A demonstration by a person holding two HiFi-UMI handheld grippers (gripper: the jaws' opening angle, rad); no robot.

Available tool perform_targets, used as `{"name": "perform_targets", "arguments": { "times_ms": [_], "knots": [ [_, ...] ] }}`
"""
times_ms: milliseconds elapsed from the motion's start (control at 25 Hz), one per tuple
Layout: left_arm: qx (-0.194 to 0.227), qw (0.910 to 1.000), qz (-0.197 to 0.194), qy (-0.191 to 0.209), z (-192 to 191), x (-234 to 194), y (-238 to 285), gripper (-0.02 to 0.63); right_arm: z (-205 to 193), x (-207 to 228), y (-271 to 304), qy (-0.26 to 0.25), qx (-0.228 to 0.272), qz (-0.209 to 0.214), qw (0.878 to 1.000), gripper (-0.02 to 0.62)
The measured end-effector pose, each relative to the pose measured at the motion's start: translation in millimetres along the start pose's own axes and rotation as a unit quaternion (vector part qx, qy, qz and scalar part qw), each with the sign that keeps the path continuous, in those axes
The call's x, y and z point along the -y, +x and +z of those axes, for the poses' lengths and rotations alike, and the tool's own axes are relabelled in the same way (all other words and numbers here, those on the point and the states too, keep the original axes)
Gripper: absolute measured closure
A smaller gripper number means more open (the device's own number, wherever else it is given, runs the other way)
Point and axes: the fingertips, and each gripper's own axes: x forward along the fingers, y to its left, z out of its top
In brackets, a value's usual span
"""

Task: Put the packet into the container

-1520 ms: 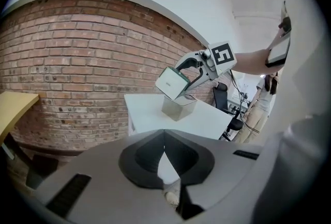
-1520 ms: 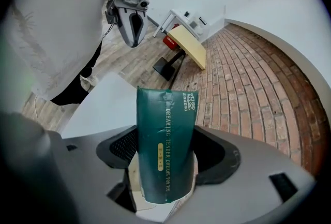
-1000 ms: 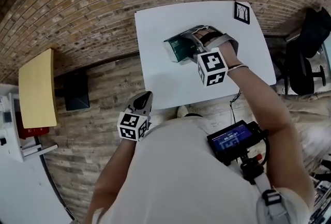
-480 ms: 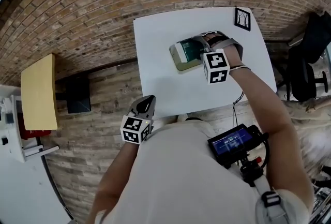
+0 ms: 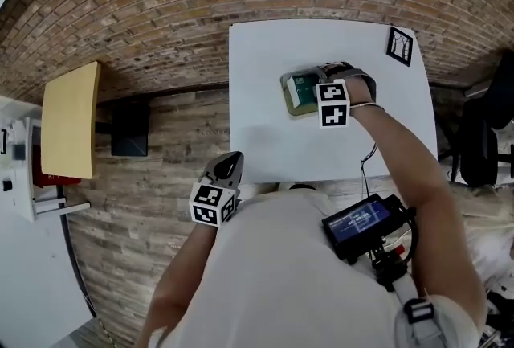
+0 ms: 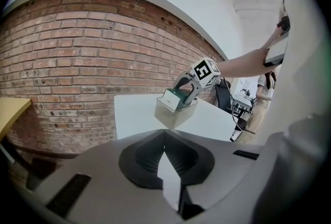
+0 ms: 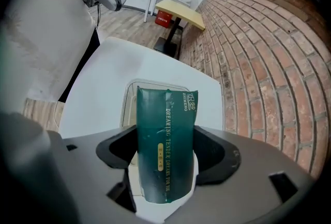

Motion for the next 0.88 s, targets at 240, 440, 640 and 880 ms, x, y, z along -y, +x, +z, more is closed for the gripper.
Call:
{"name": "perform_targets", "arguments": {
  "times_ms": [240, 440, 640, 880],
  "knots": [
    [-0.005, 0.9997, 0.021, -0.011, -5.8, -0.2, -6.5, 0.597, 1.0, -7.2, 23.7, -0.026, -0.012, 0.019, 0.999, 0.262],
    [-0.013, 0.9991, 0.036, -0.021, -10.4, -2.0, -8.5, 0.597, -4.5, -9.6, 39.0, -0.034, -0.024, 0.027, 0.999, 0.261],
    [-0.020, 0.9989, 0.037, -0.018, -14.6, 3.6, -9.2, 0.597, -11.4, -14.1, 48.3, -0.034, -0.024, 0.031, 0.999, 0.261],
    [-0.021, 0.9986, 0.039, -0.027, -15.2, 1.3, -9.9, 0.597, -6.0, -6.8, 43.4, -0.027, -0.013, 0.024, 0.999, 0.259]
  ]
}}
